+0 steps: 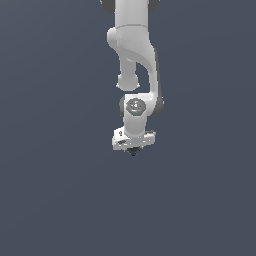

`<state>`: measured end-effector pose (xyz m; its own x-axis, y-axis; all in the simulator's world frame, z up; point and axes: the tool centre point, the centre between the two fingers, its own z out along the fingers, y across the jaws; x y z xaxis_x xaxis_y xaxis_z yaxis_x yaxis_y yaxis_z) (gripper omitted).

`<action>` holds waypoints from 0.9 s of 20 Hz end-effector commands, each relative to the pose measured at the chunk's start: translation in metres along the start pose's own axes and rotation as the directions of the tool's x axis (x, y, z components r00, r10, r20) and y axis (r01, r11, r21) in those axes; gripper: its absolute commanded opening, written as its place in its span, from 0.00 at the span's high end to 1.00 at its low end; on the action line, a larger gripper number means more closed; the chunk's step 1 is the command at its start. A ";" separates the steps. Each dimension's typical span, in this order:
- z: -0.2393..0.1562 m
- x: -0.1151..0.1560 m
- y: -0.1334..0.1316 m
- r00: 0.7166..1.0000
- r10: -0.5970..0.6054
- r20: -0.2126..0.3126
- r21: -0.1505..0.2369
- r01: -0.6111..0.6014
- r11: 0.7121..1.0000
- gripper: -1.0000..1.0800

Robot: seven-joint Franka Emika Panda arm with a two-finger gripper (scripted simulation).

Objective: Pick up the object and move it to a goal position.

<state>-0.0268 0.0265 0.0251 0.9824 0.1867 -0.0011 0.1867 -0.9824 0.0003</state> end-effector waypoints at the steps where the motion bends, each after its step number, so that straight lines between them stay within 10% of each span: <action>1: -0.005 -0.010 -0.017 1.000 -0.001 -0.001 0.000 0.001 1.000 1.00; 18: -0.025 -0.053 -0.091 1.000 -0.002 -0.001 0.000 0.002 1.000 1.00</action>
